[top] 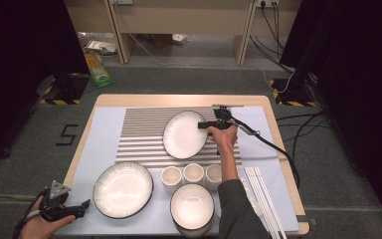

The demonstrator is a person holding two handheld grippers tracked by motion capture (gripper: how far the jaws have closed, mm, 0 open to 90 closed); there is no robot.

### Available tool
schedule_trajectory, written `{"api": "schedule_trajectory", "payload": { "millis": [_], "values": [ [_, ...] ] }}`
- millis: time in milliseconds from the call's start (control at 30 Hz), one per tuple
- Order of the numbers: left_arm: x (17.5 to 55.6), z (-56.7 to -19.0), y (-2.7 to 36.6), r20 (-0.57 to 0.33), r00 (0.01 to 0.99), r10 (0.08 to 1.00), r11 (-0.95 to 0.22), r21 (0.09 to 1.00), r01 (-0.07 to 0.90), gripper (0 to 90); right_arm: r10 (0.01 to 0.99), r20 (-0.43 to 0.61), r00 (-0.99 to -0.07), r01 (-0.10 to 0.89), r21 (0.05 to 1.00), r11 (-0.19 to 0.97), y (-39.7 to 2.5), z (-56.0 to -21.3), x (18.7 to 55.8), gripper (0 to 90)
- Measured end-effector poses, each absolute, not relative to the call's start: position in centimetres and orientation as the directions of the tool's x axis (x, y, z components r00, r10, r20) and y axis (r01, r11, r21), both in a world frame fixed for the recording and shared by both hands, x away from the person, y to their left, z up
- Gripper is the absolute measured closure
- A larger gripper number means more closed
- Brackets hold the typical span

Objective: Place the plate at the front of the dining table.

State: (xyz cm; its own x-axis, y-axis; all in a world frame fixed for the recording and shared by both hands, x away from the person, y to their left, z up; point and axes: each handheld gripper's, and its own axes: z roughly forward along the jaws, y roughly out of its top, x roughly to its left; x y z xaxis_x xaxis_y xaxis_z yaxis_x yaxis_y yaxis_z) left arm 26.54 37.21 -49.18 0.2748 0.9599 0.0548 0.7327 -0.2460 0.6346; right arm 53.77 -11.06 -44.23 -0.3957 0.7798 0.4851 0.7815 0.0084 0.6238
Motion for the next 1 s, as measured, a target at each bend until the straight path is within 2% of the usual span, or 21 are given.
{"api": "schedule_trajectory", "payload": {
  "millis": [267, 567, 700, 1000],
  "values": [
    [26.5, -49.2, 37.1, 0.061, 0.273, 0.96, -0.249, 0.633, 0.733, 14.1, 0.813, 0.408, -0.414, 0.782, 0.617, 0.089, -11.6, -44.1, 53.5, 78.4],
    [26.5, -49.2, 37.2, 0.061, 0.273, 0.96, -0.248, 0.633, 0.733, 14.1, 0.857, 0.331, -0.395, 0.789, 0.6, 0.132, -12.0, -44.5, 53.5, 77.2],
    [26.5, -49.2, 37.1, 0.063, 0.271, 0.961, -0.248, 0.635, 0.731, 14.2, 0.888, 0.255, -0.383, 0.792, 0.585, 0.174, -12.2, -44.9, 53.6, 78.3],
    [26.5, -49.2, 37.1, 0.062, 0.271, 0.961, -0.248, 0.633, 0.733, 14.0, 0.89, 0.278, -0.362, 0.804, 0.577, 0.146, -13.0, -45.9, 53.5, 79.9]
  ]
}}
